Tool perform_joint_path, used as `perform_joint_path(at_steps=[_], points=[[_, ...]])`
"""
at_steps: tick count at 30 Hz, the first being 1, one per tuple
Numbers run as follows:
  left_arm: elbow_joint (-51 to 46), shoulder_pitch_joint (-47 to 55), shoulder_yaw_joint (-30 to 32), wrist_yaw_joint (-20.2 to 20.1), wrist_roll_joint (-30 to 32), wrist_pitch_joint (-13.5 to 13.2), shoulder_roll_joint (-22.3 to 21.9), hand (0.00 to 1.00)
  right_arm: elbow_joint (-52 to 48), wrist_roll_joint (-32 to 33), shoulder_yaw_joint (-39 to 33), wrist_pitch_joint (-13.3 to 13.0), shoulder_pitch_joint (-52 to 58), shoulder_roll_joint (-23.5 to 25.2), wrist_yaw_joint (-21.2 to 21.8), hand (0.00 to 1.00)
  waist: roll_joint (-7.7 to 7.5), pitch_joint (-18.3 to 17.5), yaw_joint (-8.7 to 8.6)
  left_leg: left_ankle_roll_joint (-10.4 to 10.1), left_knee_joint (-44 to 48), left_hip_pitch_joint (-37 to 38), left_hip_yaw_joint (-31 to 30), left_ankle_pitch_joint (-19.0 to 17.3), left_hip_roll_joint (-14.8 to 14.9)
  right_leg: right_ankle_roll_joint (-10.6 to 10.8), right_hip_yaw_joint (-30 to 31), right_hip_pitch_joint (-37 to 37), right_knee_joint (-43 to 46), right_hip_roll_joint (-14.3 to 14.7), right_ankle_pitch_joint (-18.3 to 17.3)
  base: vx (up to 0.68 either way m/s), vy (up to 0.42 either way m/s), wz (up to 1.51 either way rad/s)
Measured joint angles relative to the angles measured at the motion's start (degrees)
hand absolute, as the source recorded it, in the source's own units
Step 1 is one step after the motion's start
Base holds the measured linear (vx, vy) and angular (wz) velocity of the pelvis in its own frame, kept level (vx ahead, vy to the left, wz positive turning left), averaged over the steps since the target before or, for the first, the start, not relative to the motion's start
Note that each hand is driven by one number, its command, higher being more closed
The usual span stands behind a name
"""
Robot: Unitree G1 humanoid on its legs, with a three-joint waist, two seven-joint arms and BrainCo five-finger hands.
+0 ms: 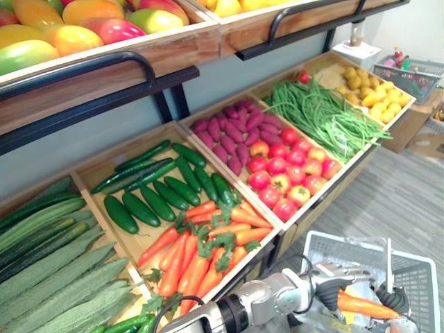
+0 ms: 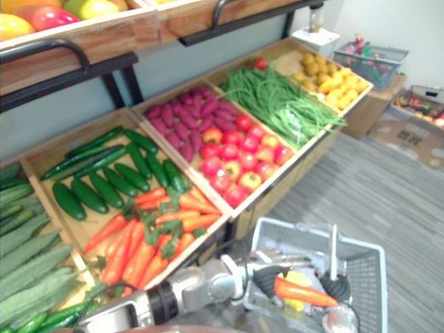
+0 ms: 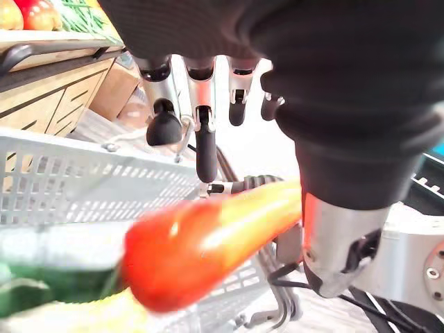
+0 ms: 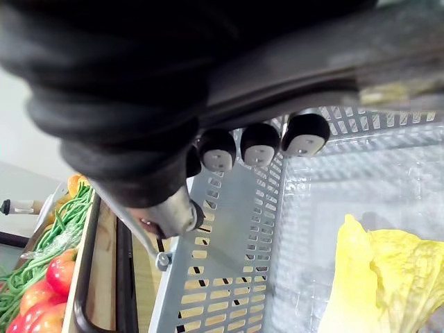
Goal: Pick vegetable in the basket
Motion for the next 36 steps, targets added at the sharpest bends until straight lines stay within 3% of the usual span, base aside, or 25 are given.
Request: perform_joint_path(at_steps=[11,22,25,27,31,33,36], points=[[6.3,-1.3,0.1,2.3,1.7,3.0,-0.8,0.00,0.1,0.0,0.1,0.0,-0.2,2.2,-1.4,1.00,-0.52,0.3,-0.85,0.0,0.0,-0.4,-1.3,0.0,-0.2,0.1,-1.0,0.2,0.0,-0.4,0.0,0.01,-0.004,0.04],[5.6,-2.1,4.9,3.8,1.3,3.0,-1.3,0.00,1.8,0.1,-0.3,0.0,-0.2,2.2,-2.3,1.00,-0.72,0.4,-0.96,0.1,0.1,-0.5,-2.5,0.1,-0.2,0.3,-2.0,1.0,-0.1,-0.8,-0.2,0.00,-0.003,0.04],[-4.6,-1.1,10.1,4.6,-1.8,2.6,2.3,0.00,3.6,0.1,-2.2,0.0,-0.4,2.2,-2.4,1.00,-0.72,0.4,-0.07,0.2,0.1,-0.6,-3.2,0.1,-0.2,0.4,-2.7,1.4,-0.1,-0.9,-0.2,0.01,-0.011,0.12],[-14.7,1.5,16.1,4.7,-12.0,1.5,5.8,0.00,5.0,0.6,-4.0,0.0,-0.4,2.2,-2.4,1.00,-0.70,0.4,0.94,0.3,0.3,-1.0,-4.1,0.2,-0.1,0.4,-3.4,1.7,-0.1,-1.0,-0.3,0.01,-0.015,0.16],[-29.3,9.2,24.4,4.9,-25.3,-0.2,10.7,0.00,8.9,0.8,-6.4,0.0,-1.0,2.1,-2.3,1.00,-0.83,0.4,2.25,0.3,0.7,-1.5,-5.4,0.2,0.0,0.4,-4.7,2.4,-0.1,-1.0,-0.3,0.01,-0.016,0.19],[-34.7,13.7,27.9,5.9,-27.9,-0.6,12.4,0.00,11.4,0.8,-7.2,-0.2,-1.9,2.1,-2.2,1.00,-0.87,0.4,2.62,0.4,0.9,-1.5,-6.3,0.3,0.1,0.4,-5.6,3.0,-0.1,-1.1,-0.3,0.00,-0.018,0.21],[-40.4,20.4,32.3,7.1,-28.8,-1.6,14.2,0.00,16.3,0.9,-8.5,-1.0,-2.8,2.0,-2.2,1.00,-1.17,0.1,4.50,0.4,1.0,-1.7,-7.2,0.3,0.2,0.4,-6.3,3.4,-0.1,-1.2,-0.3,-0.01,-0.015,0.14]])
